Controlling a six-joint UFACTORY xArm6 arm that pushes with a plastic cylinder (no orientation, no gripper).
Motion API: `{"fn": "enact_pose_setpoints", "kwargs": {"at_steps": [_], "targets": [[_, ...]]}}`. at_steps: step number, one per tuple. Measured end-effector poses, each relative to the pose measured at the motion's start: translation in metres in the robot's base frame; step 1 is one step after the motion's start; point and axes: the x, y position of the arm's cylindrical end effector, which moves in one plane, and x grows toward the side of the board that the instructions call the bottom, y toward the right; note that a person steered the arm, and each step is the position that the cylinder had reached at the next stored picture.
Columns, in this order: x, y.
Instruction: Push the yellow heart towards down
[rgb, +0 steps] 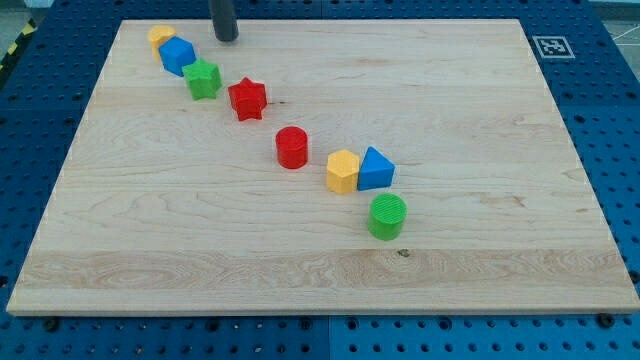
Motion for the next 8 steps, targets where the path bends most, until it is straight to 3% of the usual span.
{"fn": "enact_pose_setpoints", "kwargs": {"at_steps": [3, 5, 6, 8], "targets": [[-0.007, -0.156], [0.041, -0.156], [0.004, -0.148], [-0.005, -0.121]]}}
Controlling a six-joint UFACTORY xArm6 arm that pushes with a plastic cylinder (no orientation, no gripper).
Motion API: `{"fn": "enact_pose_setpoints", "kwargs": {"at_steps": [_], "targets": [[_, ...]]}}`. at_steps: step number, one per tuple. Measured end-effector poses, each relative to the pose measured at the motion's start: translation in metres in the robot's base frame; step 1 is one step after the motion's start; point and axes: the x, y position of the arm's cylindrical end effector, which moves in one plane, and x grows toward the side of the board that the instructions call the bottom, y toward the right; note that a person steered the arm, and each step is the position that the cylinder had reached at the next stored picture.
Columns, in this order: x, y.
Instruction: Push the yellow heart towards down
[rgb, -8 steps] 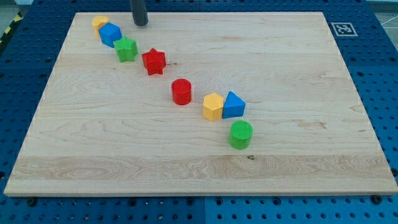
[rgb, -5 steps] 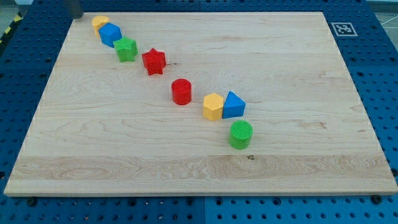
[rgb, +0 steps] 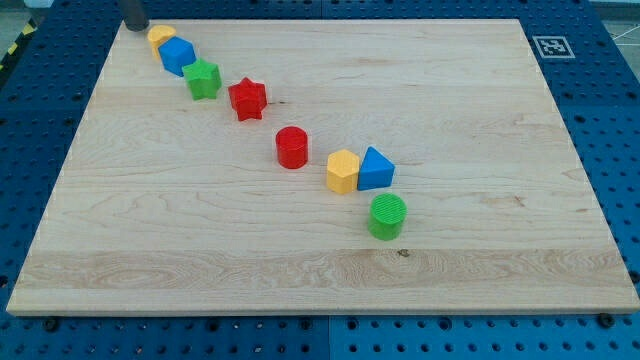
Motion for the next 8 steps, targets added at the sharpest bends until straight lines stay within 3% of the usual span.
{"fn": "enact_pose_setpoints", "kwargs": {"at_steps": [1, 3, 6, 7, 8], "targets": [[0.006, 0.040], [0.008, 0.023], [0.129, -0.014], [0.081, -0.015], [-0.009, -0.005]]}}
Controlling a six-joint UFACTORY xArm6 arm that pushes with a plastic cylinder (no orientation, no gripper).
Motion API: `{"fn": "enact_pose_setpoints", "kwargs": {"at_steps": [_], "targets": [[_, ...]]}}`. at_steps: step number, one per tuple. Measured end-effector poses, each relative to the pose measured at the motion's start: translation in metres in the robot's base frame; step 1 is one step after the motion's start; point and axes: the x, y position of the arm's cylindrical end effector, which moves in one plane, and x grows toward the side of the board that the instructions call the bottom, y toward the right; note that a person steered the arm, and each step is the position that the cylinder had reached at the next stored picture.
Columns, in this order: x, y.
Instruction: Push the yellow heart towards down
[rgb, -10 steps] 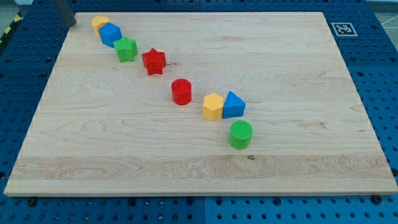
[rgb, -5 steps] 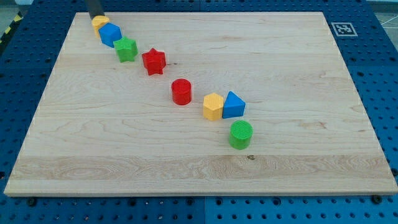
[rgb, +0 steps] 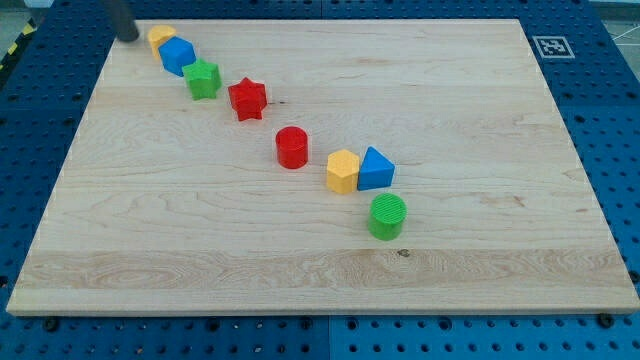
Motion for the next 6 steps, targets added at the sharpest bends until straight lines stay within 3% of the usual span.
{"fn": "enact_pose_setpoints", "kwargs": {"at_steps": [1, 2, 4, 5, 6], "targets": [[-0.001, 0.001], [0.018, 0.054], [0.020, 0.067], [0.040, 0.063], [0.085, 0.050]]}}
